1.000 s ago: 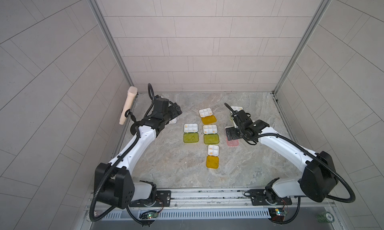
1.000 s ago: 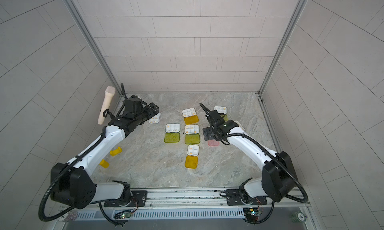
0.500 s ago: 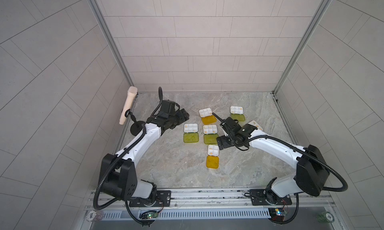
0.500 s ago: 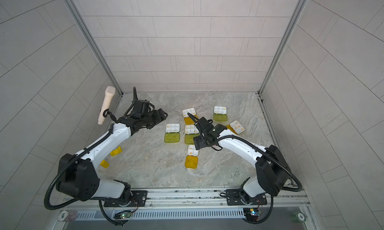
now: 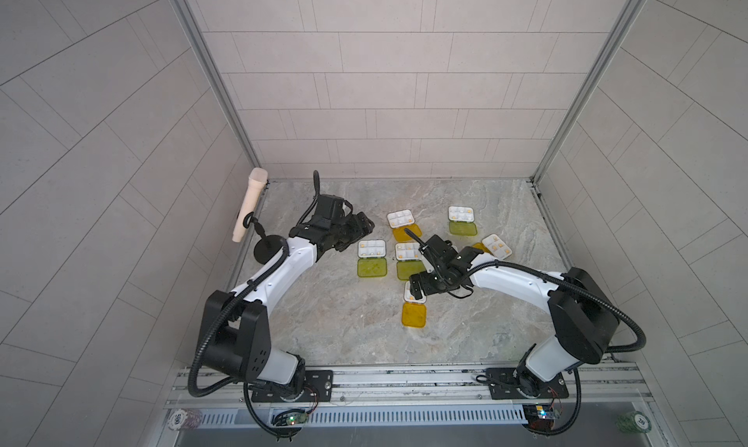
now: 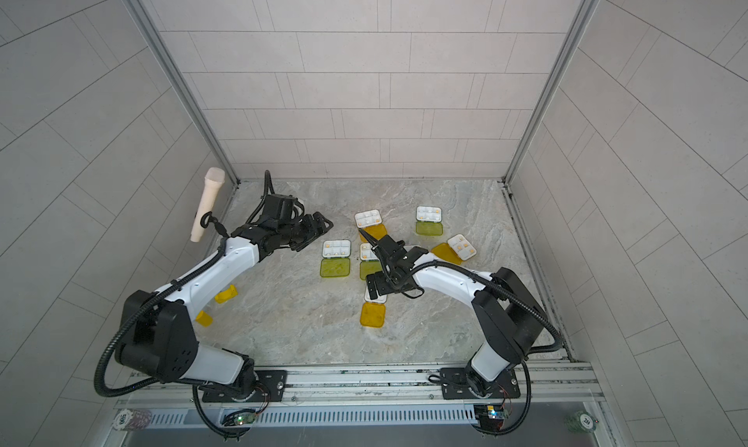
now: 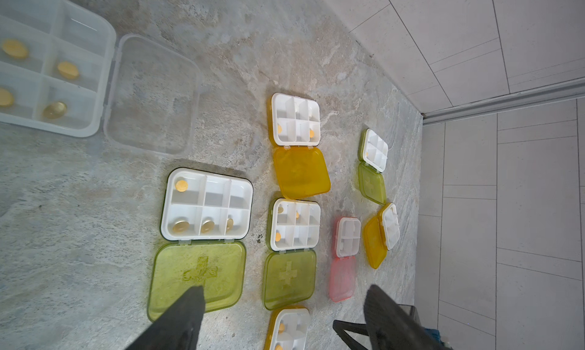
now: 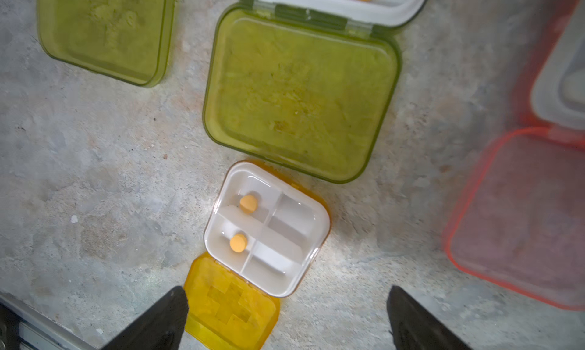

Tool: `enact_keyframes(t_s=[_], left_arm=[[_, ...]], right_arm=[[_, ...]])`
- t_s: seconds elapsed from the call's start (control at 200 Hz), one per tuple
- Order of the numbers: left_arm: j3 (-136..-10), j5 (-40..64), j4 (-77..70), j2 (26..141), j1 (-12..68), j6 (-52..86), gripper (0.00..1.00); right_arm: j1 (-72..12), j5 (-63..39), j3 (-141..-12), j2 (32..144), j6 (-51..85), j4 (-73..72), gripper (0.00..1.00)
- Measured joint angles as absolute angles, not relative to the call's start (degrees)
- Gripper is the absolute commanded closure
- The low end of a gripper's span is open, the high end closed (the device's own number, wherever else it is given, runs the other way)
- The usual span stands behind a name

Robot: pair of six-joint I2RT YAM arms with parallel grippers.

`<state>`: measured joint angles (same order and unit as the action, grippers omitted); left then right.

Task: Close pillboxes
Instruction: Adjust the pillbox at the center of the board.

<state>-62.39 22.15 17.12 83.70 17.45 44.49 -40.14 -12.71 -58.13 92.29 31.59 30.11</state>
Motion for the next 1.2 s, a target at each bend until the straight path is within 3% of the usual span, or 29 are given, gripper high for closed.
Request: enact_keyframes(t_s=[0.675, 1.201], left_arm=[[-62.3, 23.9, 15.7, 83.8, 16.5, 45.6, 0.16], [-62.3, 24.2, 15.4, 83.8, 15.0, 45.6, 0.16]], right_arm=[[-40.9, -15.7, -61.2, 99.5, 32.0, 27.3, 0.01], [-47.6, -19.5, -71.3, 106.4, 29.9, 27.4, 0.0]])
